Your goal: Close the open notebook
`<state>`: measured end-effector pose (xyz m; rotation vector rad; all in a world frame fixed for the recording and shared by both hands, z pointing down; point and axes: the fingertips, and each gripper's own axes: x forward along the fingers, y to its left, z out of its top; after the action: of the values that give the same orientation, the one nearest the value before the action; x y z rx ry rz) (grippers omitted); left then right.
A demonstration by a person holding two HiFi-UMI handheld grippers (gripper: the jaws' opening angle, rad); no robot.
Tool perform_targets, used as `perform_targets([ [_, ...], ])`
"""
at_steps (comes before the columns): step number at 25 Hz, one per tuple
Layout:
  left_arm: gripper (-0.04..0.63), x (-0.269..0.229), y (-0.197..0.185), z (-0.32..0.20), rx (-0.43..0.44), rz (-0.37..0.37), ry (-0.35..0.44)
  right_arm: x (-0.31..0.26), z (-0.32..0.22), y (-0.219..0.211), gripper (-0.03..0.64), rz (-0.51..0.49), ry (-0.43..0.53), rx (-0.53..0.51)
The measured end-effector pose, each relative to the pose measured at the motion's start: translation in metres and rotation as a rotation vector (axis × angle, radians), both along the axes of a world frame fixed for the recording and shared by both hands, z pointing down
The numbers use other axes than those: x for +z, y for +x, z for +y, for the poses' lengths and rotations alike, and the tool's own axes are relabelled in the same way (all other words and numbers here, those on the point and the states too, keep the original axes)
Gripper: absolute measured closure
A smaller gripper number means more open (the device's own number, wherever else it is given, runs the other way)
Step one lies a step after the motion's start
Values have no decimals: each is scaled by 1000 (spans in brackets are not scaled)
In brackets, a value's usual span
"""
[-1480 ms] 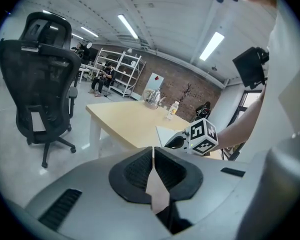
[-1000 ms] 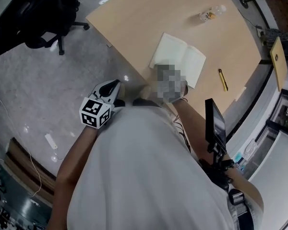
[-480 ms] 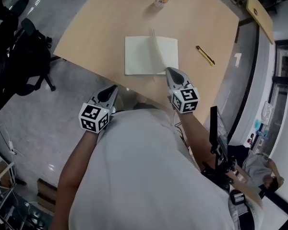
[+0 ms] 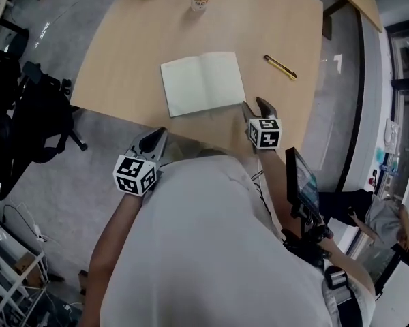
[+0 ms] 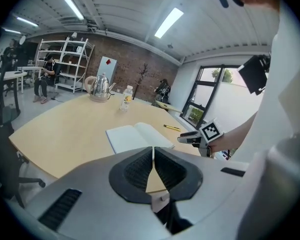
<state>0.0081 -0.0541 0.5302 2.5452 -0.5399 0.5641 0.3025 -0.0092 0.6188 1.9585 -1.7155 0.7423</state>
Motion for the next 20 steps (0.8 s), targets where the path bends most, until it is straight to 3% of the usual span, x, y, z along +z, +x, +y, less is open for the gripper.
perform_targets([
  [3, 578, 0, -1, -4, -18, -5, -3, -23, -21, -49, 428, 146, 28, -283],
  [7, 578, -2, -2, -6, -38, 5, 1, -23, -41, -135, 428, 348, 3, -739],
  [10, 578, -4, -9, -5, -78, 14, -1, -12, -45, -187, 430, 437, -24, -1013],
  [13, 578, -7, -18, -6, -136, 24, -6, -6, -55, -220, 430, 437, -42, -1140],
  [17, 578, -9, -33, -7, -220, 35, -12, 5, -66, -246, 437, 387, -94, -1209],
  [20, 578, -10, -46, -7, -279, 48, -20, 14, -72, -257, 485, 389, -131, -1243],
])
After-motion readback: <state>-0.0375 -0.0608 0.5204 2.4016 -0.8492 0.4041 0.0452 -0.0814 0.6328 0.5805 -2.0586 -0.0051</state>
